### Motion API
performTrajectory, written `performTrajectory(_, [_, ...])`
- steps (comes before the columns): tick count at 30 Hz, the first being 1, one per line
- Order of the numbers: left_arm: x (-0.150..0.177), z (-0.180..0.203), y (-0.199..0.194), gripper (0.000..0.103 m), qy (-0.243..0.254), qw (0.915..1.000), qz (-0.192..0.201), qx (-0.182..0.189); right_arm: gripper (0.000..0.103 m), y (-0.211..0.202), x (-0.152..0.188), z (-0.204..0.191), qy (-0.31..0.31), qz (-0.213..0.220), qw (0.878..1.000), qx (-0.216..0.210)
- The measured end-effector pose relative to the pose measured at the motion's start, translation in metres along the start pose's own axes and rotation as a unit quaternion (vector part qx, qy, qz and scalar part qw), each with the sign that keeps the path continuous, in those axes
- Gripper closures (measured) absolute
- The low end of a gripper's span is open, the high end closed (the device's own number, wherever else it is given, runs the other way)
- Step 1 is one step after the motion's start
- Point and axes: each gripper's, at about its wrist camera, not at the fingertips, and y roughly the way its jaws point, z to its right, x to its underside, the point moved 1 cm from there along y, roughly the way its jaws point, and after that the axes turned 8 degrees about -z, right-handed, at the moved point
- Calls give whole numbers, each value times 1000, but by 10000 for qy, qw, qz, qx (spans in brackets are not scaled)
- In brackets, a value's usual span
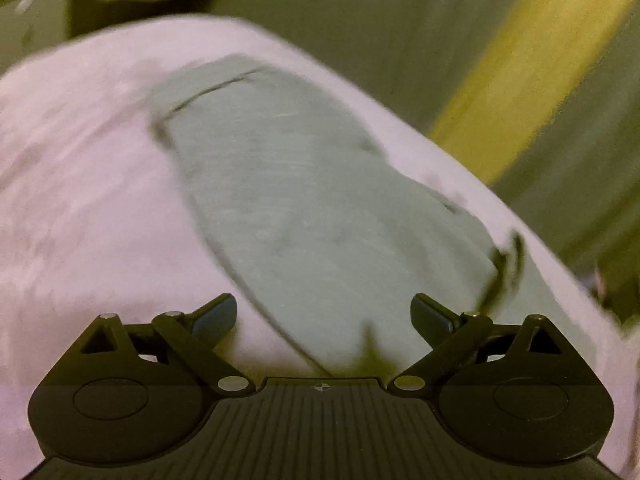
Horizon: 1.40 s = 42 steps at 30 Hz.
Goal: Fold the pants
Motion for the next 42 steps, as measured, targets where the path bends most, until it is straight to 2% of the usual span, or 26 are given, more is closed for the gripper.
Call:
performTrajectory(2, [-11, -27, 8, 5, -679, 9970, -91, 363, 69, 1, -2, 9, 403, 70, 9988, 274])
performTrajectory(4, [-19, -47, 18, 5, -1284, 9890, -150, 714, 66, 11, 1, 12, 425, -172, 9976, 527])
performTrajectory(7, [-30, -70, 27, 5, -1807, 9794, -51, 895, 67, 7, 7, -3, 31, -178, 9997, 155])
performTrajectory(10, [-45, -76, 32, 5, -1762, 9800, 99, 921, 66, 1, 7, -10, 9, 9, 10000, -67])
performTrajectory(13, [-62, -80, 39, 5, -1630, 9802, 240, 1097, 56, 3, 8, 0, 261, 5, 9996, 126])
performTrajectory(16, [-78, -92, 53, 5, -1695, 9803, 245, 983, 52, 2, 6, 24, 647, 39, 9973, 348])
performTrajectory(18, [-84, -103, 64, 5, -1814, 9765, 183, 1152, 44, -4, 6, 43, 940, 172, 9939, 547])
performTrajectory(20, [-89, -111, 73, 5, -1958, 9720, 89, 1300, 29, -13, 9, 62, 1138, 254, 9906, 709])
performTrajectory(21, [-91, -114, 77, 4, -1976, 9705, 66, 1381, 28, -13, 9, 70, 1205, 242, 9897, 738])
performTrajectory(24, [-100, -114, 81, 3, -1851, 9711, -4, 1507, 23, -6, 19, 83, 1295, 106, 9897, 607])
performTrajectory(26, [-104, -112, 79, 3, -1561, 9761, 76, 1508, 6, 1, 20, 76, 1050, 103, 9922, 662])
performTrajectory(30, [-111, -106, 87, 3, -1173, 9846, 123, 1294, 4, 16, 23, 52, 308, 11, 9930, 1137])
performTrajectory(35, [-128, -105, 100, 4, -1082, 9854, 148, 1306, 4, 14, 27, 58, 431, 75, 9939, 1014])
performTrajectory(38, [-136, -97, 104, 15, -794, 9904, 143, 1119, 4, 14, 28, 55, 351, 85, 9933, 1101])
performTrajectory(40, [-137, -98, 102, 29, -752, 9884, 194, 1305, 4, 21, 20, 52, 359, 87, 9932, 1106])
performTrajectory(42, [-135, -107, 103, 38, -746, 9852, 257, 1522, 4, 20, 17, 54, 409, 97, 9932, 1085])
